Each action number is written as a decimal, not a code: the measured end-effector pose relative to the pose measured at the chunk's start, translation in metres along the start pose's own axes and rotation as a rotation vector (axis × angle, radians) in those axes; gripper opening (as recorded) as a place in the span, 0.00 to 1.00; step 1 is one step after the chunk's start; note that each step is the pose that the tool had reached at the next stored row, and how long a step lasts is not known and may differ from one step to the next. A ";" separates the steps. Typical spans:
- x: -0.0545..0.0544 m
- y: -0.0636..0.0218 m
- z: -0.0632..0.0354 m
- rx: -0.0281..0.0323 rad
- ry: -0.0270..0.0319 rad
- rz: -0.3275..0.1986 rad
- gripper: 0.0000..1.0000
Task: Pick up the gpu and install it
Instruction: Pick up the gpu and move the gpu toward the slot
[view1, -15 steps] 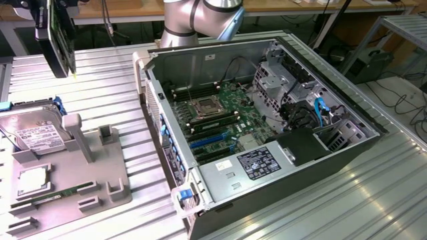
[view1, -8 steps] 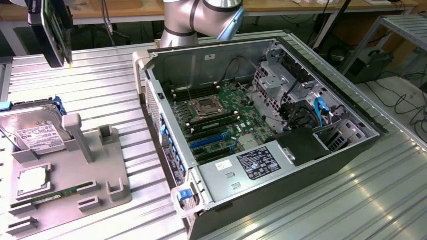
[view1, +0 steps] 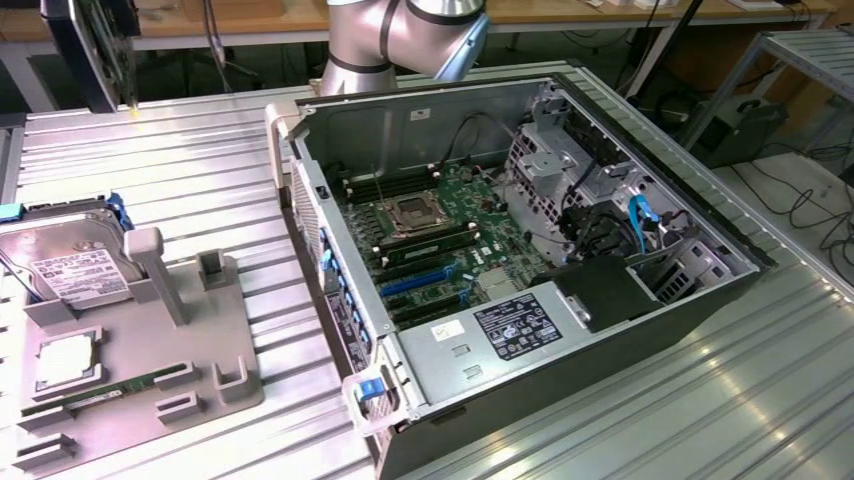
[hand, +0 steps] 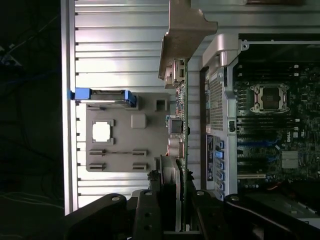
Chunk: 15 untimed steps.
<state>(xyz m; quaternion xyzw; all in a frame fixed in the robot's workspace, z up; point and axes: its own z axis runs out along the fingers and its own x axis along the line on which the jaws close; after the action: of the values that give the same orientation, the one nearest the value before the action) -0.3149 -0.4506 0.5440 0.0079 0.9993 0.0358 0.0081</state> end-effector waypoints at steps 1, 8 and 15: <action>0.000 0.0001 -0.0015 0.0000 0.0000 0.000 0.27; 0.000 0.0009 -0.0120 0.0002 0.0002 0.000 0.27; 0.000 0.0003 -0.0041 0.0000 0.0000 0.000 0.27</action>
<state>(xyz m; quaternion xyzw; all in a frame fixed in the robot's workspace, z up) -0.3149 -0.4506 0.5481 0.0079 0.9993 0.0358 0.0081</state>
